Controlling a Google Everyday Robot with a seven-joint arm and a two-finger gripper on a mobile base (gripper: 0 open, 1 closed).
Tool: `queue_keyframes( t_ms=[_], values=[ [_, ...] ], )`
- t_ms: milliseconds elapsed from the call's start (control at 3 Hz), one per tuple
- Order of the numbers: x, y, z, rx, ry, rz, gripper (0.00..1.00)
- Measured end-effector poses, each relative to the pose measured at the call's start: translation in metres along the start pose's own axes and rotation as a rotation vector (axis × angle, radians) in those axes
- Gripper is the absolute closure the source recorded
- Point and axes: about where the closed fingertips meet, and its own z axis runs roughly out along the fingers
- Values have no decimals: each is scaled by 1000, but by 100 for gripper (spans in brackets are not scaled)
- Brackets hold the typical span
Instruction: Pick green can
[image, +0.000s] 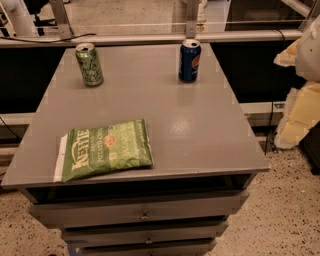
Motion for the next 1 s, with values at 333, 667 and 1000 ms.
queue_keyframes(
  t_ms=[333,667,1000],
  values=[
    [0,0,0,0,0,0,0],
    [-4,1,5,-2,-19,8,0],
    [-31,5,34,-40,-97,38,0]
  ],
)
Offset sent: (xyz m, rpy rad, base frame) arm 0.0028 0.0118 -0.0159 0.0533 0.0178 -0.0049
